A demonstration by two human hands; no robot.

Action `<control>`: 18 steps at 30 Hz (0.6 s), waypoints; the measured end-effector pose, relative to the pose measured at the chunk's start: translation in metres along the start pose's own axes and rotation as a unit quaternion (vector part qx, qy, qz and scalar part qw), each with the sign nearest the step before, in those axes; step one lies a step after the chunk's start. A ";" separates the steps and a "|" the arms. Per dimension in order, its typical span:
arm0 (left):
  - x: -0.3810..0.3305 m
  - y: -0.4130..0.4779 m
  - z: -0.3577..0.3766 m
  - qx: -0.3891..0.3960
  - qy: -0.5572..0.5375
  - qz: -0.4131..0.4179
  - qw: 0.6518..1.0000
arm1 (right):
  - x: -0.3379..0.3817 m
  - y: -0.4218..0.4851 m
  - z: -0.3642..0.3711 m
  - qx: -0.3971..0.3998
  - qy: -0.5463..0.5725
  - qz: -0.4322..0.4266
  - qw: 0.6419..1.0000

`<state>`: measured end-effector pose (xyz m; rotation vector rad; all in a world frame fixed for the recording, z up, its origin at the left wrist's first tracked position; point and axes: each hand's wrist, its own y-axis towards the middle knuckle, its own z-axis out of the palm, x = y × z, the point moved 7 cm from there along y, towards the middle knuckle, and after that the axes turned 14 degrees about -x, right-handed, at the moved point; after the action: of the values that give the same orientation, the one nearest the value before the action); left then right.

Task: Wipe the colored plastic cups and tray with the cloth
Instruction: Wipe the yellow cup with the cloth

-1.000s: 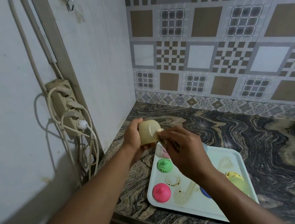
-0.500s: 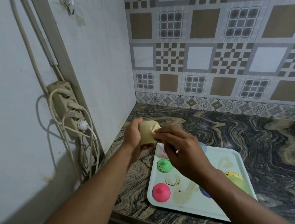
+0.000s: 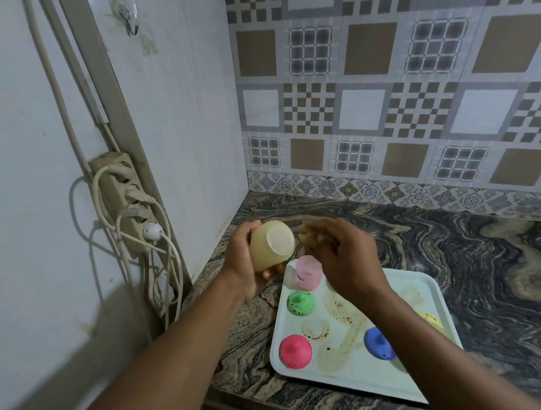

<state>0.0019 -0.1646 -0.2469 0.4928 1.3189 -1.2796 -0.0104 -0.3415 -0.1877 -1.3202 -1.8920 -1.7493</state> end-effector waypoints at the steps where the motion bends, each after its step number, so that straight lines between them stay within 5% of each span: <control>1: 0.000 -0.001 -0.002 0.004 -0.007 -0.012 1.000 | -0.006 -0.001 -0.005 -0.030 0.019 0.037 0.999; 3: -0.001 -0.002 0.000 0.012 -0.025 -0.026 0.999 | 0.006 -0.007 -0.007 -0.060 0.047 0.036 0.996; 6: -0.003 -0.001 -0.001 0.008 -0.011 -0.001 1.000 | 0.029 -0.022 0.007 0.020 0.056 -0.010 0.998; 9: -0.002 0.005 -0.015 -0.024 -0.006 0.015 1.000 | 0.009 -0.018 0.009 0.075 0.085 0.164 0.980; 12: -0.001 0.008 -0.018 -0.039 -0.003 0.026 0.999 | -0.005 -0.021 0.010 0.020 0.170 0.319 0.932; 16: -0.007 0.009 -0.018 -0.081 0.024 0.061 0.995 | 0.009 -0.032 0.027 0.089 0.121 0.231 0.961; 18: -0.009 0.016 -0.032 -0.117 0.062 0.084 0.988 | 0.001 -0.041 0.032 0.152 0.092 0.255 0.951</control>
<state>0.0045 -0.1289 -0.2538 0.5115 1.4772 -0.9535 -0.0287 -0.3077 -0.2224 -1.3206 -1.4717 -1.2193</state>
